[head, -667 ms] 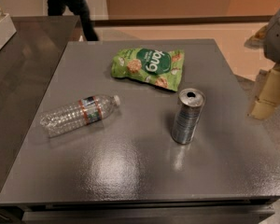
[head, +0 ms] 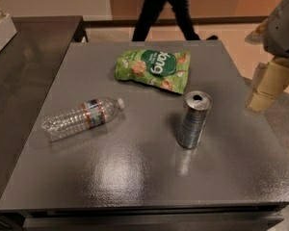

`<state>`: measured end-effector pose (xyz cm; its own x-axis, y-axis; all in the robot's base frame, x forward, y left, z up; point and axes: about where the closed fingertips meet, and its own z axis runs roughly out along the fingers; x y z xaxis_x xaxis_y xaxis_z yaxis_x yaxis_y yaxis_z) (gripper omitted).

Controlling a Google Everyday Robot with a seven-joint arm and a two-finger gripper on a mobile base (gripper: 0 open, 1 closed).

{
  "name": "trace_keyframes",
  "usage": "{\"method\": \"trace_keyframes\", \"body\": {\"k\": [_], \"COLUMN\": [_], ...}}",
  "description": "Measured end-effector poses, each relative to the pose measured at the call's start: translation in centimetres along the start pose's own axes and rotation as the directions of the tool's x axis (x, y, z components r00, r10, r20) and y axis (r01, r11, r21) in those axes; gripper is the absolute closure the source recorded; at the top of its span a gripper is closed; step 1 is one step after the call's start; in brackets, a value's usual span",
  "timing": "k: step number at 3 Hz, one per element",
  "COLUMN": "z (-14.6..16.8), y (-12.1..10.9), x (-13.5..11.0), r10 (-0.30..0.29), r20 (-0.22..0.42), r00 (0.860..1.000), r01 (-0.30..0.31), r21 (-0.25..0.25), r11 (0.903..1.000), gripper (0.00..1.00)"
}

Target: Pick green rice chip bag

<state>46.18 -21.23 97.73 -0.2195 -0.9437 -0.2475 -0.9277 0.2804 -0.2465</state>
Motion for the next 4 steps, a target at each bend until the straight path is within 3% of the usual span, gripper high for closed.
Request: {"method": "trace_keyframes", "body": {"k": [3,4], "z": [4.0,6.5], "y": [-11.4,-14.0], "x": [-2.8,-4.6], "r10": [0.037,0.046], "r20": [0.114,0.137], "r00": [0.993,0.990], "r01": [-0.046,-0.058], "r21": [0.080,0.083], "r11": [0.9957,0.9948], "gripper": [0.00,0.00]}}
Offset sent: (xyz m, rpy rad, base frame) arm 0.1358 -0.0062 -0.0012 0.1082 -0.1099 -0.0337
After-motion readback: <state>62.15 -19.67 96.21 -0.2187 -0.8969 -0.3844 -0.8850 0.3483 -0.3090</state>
